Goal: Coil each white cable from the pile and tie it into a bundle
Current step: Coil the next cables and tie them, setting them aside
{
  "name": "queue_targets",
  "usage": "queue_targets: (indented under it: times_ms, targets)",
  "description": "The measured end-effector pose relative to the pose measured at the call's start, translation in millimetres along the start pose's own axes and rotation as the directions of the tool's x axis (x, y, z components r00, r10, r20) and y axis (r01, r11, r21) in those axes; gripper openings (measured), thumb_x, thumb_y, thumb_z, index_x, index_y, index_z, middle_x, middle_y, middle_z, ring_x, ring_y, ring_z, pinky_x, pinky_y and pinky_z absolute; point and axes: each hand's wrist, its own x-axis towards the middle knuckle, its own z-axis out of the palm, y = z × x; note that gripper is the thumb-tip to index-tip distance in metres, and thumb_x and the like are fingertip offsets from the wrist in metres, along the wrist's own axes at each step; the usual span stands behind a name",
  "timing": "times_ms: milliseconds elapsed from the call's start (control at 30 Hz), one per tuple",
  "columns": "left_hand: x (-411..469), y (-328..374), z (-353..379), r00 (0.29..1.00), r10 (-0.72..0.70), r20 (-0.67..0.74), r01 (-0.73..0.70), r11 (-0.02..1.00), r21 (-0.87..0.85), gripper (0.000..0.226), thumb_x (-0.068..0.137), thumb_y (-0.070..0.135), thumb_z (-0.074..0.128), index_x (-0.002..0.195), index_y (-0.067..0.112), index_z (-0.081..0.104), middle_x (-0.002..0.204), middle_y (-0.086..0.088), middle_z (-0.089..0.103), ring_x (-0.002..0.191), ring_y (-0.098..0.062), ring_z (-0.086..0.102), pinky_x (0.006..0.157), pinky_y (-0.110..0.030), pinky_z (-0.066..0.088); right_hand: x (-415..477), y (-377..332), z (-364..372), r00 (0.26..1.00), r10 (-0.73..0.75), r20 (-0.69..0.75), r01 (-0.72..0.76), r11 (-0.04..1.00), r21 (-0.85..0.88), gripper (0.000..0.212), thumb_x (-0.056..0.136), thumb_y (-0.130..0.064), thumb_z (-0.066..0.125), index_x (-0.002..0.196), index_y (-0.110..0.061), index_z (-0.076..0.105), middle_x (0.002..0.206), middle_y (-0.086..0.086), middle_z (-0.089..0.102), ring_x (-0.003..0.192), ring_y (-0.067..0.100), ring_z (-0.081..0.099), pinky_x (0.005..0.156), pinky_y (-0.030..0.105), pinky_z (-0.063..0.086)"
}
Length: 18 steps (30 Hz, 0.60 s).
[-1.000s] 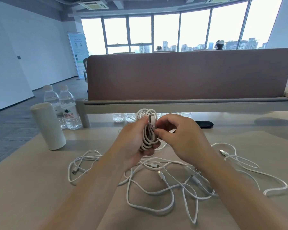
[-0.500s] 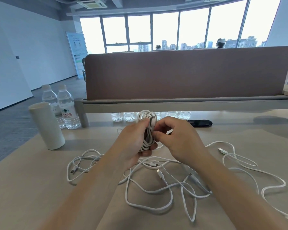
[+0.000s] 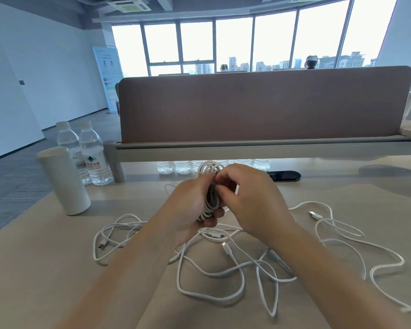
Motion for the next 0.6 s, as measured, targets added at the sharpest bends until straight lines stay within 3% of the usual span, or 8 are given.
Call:
queue_targets:
  times_ms: [167, 267, 333, 467, 600]
  targets:
    - [-2.4, 2.7, -0.7, 0.999, -0.017, 0.032, 0.017, 1.000, 0.017, 0.036, 0.107, 0.033, 0.040, 0.090, 0.009, 0.060, 0.061, -0.005, 0.052, 0.052, -0.018, 0.044, 0.045, -0.022, 0.024, 1.5, 0.1, -4.4, 0.996, 0.076, 0.055, -0.079, 0.995, 0.056, 0.006, 0.095, -0.023, 0.062, 0.089, -0.024, 0.064, 0.082, -0.011, 0.065, 0.075, 0.009, 0.057, 0.070, 0.031, 0.048]
    - [-3.0, 5.2, -3.7, 0.999, -0.020, 0.042, 0.019, 0.999, 0.027, 0.035, 0.107, 0.034, 0.039, 0.096, 0.007, 0.059, 0.061, -0.006, 0.053, 0.051, -0.018, 0.045, 0.044, -0.022, 0.025, 2.5, -0.2, -8.3, 0.993, 0.083, 0.078, -0.090, 0.992, 0.085, 0.012, 0.096, -0.021, 0.062, 0.086, -0.027, 0.062, 0.077, -0.015, 0.063, 0.074, 0.001, 0.057, 0.061, 0.013, 0.042]
    - [-2.5, 5.5, -4.2, 0.999, -0.017, 0.043, 0.015, 0.999, 0.043, 0.035, 0.107, 0.034, 0.039, 0.098, 0.006, 0.058, 0.062, -0.006, 0.052, 0.051, -0.018, 0.045, 0.043, -0.022, 0.025, 2.0, -0.6, -10.5, 0.992, 0.098, 0.084, -0.108, 0.985, 0.133, 0.013, 0.095, -0.018, 0.063, 0.084, -0.026, 0.062, 0.074, -0.016, 0.063, 0.073, -0.003, 0.056, 0.060, 0.009, 0.042]
    - [0.0, 1.8, -2.5, 1.000, -0.001, -0.003, 0.001, 0.992, 0.123, 0.036, 0.108, 0.035, 0.040, 0.097, 0.006, 0.058, 0.063, -0.007, 0.054, 0.051, -0.018, 0.046, 0.043, -0.021, 0.027, 1.2, -0.7, -8.8, 0.990, 0.132, 0.038, -0.137, 0.973, 0.187, 0.014, 0.089, -0.013, 0.065, 0.080, -0.023, 0.064, 0.069, -0.014, 0.063, 0.068, 0.002, 0.056, 0.057, 0.012, 0.043]
    - [0.1, 0.2, -3.3, 1.000, 0.003, -0.018, 0.000, 0.989, 0.145, 0.036, 0.107, 0.037, 0.042, 0.093, 0.007, 0.057, 0.064, -0.008, 0.054, 0.052, -0.019, 0.047, 0.044, -0.021, 0.028, 1.8, -1.9, -6.3, 0.993, 0.111, 0.043, -0.115, 0.987, 0.115, 0.018, 0.090, -0.012, 0.063, 0.080, -0.028, 0.062, 0.075, -0.014, 0.064, 0.071, 0.004, 0.057, 0.059, 0.012, 0.042]
